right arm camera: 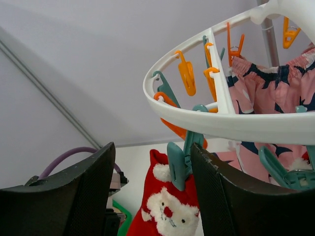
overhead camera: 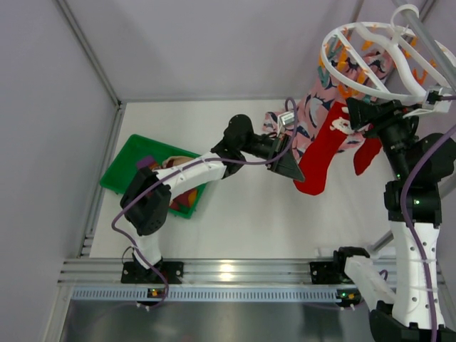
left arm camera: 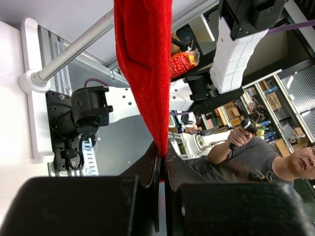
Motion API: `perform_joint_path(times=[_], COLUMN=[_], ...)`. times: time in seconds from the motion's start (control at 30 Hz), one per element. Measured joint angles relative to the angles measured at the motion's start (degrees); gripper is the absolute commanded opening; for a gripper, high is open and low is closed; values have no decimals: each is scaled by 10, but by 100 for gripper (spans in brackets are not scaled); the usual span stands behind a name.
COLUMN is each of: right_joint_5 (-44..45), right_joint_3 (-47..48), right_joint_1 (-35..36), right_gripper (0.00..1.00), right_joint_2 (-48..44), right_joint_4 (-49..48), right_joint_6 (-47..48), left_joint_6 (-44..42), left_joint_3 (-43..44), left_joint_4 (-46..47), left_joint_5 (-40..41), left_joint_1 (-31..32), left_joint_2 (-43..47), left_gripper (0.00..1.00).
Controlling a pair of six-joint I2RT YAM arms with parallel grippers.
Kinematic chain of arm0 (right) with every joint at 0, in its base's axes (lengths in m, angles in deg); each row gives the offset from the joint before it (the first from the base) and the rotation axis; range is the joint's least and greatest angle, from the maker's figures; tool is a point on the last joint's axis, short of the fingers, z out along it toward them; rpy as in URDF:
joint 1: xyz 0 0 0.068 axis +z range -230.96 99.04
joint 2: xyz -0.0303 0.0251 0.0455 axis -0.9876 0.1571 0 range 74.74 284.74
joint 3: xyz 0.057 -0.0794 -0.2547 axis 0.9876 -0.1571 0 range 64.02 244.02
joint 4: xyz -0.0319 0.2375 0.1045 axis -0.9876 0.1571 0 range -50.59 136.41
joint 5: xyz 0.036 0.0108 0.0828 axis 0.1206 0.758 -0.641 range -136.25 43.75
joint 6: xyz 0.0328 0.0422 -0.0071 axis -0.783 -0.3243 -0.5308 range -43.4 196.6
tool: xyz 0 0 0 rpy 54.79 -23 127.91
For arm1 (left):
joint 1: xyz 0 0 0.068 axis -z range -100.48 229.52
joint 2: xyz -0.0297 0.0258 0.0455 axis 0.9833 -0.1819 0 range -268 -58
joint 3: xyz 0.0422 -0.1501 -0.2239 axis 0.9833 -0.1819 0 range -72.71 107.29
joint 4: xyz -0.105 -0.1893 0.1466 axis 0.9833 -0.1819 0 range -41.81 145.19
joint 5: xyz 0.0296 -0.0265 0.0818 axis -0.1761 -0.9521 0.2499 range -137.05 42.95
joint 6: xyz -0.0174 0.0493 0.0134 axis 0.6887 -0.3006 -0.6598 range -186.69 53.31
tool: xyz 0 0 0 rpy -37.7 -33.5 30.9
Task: Remove the socks clipped to the hanger
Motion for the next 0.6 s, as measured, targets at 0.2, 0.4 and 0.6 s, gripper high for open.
perform_joint_path(times=[0.2, 0.4, 0.6], right_joint_5=[0, 0, 3], right_joint_3=[0, 1, 5], right_joint_1=[-4, -8, -9], right_gripper=[65, 67, 67], right_joint_2=[17, 17, -7], right_joint_4=[10, 25, 51], right_joint_6=[0, 1, 11], left_joint_6=[2, 2, 3], left_joint_3=[0, 0, 0], left_joint_4=[0, 0, 0], left_joint_5=[0, 0, 0], left_joint_1=[2, 2, 2], left_joint_2=[0, 0, 0], left_gripper=[0, 0, 0])
